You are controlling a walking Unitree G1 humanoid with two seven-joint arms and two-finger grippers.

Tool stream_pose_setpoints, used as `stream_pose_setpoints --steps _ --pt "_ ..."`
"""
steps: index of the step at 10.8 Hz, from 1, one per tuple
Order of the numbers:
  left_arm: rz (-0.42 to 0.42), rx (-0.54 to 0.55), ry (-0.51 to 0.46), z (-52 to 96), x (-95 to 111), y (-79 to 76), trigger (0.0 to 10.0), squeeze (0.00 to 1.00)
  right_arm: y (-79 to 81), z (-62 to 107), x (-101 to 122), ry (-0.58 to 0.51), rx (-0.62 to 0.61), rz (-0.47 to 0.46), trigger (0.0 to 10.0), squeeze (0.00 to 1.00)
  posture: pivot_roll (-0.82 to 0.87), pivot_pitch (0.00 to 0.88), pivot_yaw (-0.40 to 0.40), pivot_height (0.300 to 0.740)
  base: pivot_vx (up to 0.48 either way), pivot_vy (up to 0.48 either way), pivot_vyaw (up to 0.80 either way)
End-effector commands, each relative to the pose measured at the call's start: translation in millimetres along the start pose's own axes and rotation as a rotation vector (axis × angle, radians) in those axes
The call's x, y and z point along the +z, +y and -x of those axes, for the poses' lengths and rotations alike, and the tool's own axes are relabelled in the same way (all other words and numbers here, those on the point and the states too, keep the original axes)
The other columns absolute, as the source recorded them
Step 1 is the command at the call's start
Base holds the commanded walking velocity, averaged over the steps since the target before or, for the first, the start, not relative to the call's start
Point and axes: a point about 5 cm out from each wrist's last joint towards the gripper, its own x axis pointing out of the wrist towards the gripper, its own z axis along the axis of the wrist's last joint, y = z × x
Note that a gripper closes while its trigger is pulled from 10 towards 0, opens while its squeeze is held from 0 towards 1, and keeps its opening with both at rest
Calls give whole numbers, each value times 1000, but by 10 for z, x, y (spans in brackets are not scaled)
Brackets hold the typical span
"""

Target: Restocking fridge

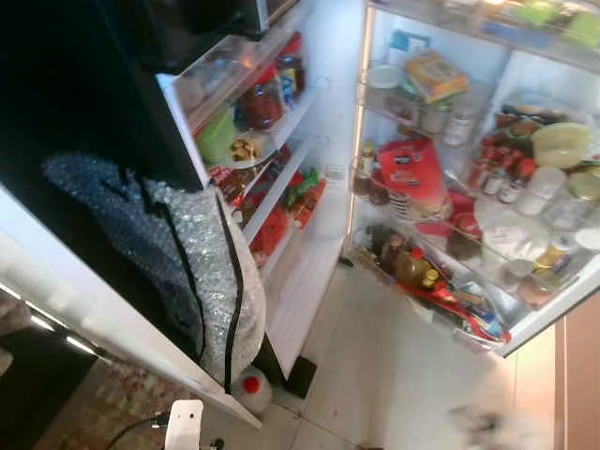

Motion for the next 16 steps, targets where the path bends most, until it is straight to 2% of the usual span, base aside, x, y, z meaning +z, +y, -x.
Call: stream_pose_setpoints --steps 1,2,3,4,5,6,7,9,12,14,15,16 --pt "-33 9 38 20 -102 66 10000 0 -162 -26 74 -55 -103 -39 10000 0 -220 85 119 740 0 0 0" --pt "-40 8 38 19 -99 69 10000 0 -286 -45 187 -122 -193 -37 10000 0 -230 79 124 740 0 0 0" --pt "-45 6 39 19 -99 68 10000 0 -344 -56 236 -147 -248 -58 10000 0 -232 75 123 740 0 0 0" --pt "-48 5 38 19 -99 67 10000 0 -460 -79 387 -219 -360 -34 10000 0 -230 69 121 740 0 0 0" --pt "-48 5 37 20 -100 66 10000 0 -580 -46 438 -252 -478 -32 10000 0 -219 59 114 740 0 0 0" --pt "-47 5 35 21 -102 69 10000 0 -708 -2 484 -280 -579 -78 10000 0 -223 62 117 740 0 0 0" --pt "-64 3 41 25 -120 80 10000 0 -810 -24 621 -315 -608 -154 10000 0 -229 67 125 740 0 0 0" --pt "-59 9 38 24 -110 91 10000 0 -926 -14 811 -352 -705 -193 10000 0 -220 81 124 740 0 0 0" --pt "-56 13 36 24 -106 103 10000 0 -1047 26 1118 -409 -780 -229 10000 0 -220 106 134 740 0 0 0" --pt "-53 16 39 26 -116 110 10000 0 -1023 43 1291 -445 -764 -251 10000 0 -210 113 136 740 0 0 0" --pt "-54 19 41 27 -120 118 10000 0 -943 48 1414 -466 -732 -245 10000 0 -212 113 137 740 0 0 0" --pt "-54 20 41 27 -121 118 10000 0 -909 60 1443 -461 -729 -255 10000 0 -205 113 136 740 0 0 0"
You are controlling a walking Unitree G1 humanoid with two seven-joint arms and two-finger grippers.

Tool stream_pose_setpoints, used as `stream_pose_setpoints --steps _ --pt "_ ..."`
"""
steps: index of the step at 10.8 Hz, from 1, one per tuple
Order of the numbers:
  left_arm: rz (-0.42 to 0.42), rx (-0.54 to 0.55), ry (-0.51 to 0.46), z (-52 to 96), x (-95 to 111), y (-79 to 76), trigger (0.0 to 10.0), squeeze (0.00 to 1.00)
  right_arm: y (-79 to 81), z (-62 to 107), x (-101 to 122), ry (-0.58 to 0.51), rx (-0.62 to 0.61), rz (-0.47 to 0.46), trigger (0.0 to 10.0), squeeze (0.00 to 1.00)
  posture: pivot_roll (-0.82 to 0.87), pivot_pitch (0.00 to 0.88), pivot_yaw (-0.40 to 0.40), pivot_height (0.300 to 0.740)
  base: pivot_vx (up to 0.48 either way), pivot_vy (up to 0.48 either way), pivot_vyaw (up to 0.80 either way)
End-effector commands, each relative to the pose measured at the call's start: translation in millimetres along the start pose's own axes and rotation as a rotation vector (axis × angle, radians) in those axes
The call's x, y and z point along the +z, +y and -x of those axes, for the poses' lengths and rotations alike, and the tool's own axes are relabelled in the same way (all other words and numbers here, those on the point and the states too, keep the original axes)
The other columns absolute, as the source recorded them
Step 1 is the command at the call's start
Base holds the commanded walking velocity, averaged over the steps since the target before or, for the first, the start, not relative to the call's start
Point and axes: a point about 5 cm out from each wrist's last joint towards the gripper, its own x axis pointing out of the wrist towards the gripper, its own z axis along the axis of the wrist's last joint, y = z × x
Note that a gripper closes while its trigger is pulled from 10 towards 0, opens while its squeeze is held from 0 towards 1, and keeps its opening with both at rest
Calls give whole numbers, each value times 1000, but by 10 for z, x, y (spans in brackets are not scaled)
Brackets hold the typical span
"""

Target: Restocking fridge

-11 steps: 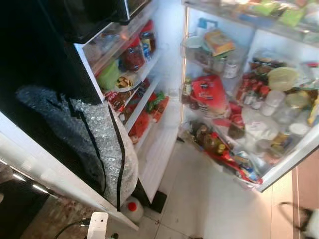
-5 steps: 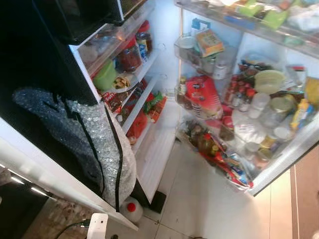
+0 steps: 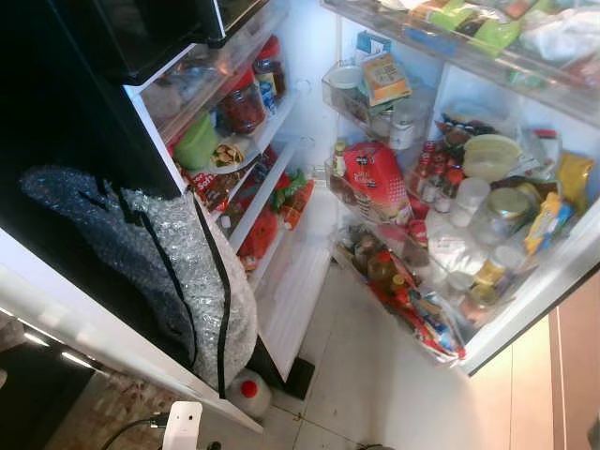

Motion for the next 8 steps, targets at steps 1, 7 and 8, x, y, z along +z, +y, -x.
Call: stream_pose_setpoints --steps 1,7,8 --pt "-5 20 34 20 -100 71 10000 0 26 40 14 12 8 -6 10000 0 -205 114 137 740 0 0 0" --pt "-8 17 34 19 -96 69 10000 0 272 115 170 31 157 -95 10000 0 -201 116 138 740 0 0 0" --pt "-7 18 33 19 -94 71 10000 0 329 135 194 24 195 -101 10000 0 -199 117 138 740 0 0 0"
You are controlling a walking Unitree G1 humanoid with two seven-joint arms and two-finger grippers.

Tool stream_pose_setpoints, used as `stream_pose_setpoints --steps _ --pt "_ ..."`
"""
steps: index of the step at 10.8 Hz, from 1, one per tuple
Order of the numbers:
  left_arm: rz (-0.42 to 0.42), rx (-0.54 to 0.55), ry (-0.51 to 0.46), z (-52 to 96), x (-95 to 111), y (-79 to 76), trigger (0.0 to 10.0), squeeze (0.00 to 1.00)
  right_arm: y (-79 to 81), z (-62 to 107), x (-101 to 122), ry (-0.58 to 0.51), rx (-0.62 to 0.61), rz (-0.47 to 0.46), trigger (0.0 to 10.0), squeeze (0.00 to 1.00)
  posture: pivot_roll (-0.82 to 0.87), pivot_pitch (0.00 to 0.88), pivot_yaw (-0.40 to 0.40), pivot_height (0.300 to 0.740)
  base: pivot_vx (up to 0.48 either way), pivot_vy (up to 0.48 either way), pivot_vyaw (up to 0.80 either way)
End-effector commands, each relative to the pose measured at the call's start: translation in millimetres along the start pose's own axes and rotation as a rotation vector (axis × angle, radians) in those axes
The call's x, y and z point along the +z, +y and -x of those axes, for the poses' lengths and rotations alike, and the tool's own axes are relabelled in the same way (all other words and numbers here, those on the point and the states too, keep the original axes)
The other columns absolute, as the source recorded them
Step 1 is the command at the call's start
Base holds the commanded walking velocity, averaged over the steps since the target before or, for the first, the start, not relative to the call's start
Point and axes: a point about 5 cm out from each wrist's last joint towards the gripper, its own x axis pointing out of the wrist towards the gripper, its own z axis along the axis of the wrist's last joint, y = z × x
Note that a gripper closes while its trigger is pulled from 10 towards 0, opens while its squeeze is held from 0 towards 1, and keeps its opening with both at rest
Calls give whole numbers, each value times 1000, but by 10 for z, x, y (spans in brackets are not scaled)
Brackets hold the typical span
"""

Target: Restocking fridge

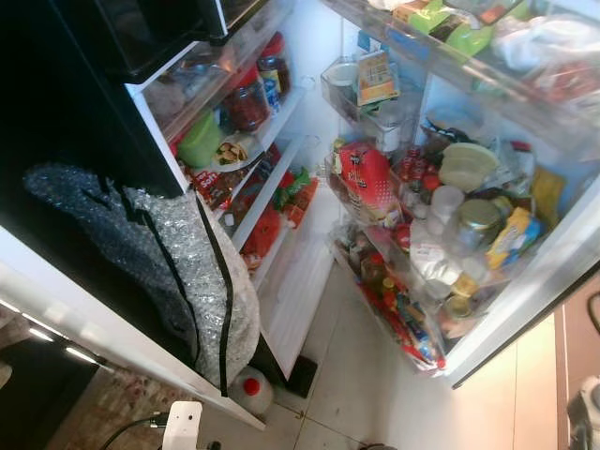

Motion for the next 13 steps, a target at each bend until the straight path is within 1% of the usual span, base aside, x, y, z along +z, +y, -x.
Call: stream_pose_setpoints --steps 1,2,5,7,9,10,11,12,13 --pt "-7 17 33 19 -95 67 10000 0 96 37 36 0 55 -35 10000 0 -198 115 138 740 0 0 0" --pt "-8 17 33 19 -96 67 10000 0 133 51 40 1 78 -49 10000 0 -199 115 138 740 0 0 0" --pt "-9 15 32 20 -97 64 10000 0 337 221 -3 28 213 -89 10000 0 -197 114 135 740 0 0 0" --pt "-10 15 32 20 -98 61 10000 0 470 302 -26 40 318 -91 10000 0 -195 113 133 740 0 0 0" --pt "-11 14 31 20 -97 62 10000 0 548 353 -12 38 383 -102 10000 0 -194 112 134 740 0 0 0" --pt "-11 14 31 20 -97 62 10000 0 625 417 9 19 465 -89 10000 0 -195 113 134 740 0 0 0" --pt "-15 13 31 19 -95 62 10000 0 786 602 62 -16 648 -98 10000 0 -197 113 134 740 0 0 0" --pt "-18 12 30 19 -92 62 10000 0 868 736 85 -35 760 -94 10000 0 -196 113 134 740 0 0 0" --pt "-18 13 28 19 -89 63 10000 0 979 971 118 -62 953 -97 10000 0 -195 112 134 740 0 0 0"
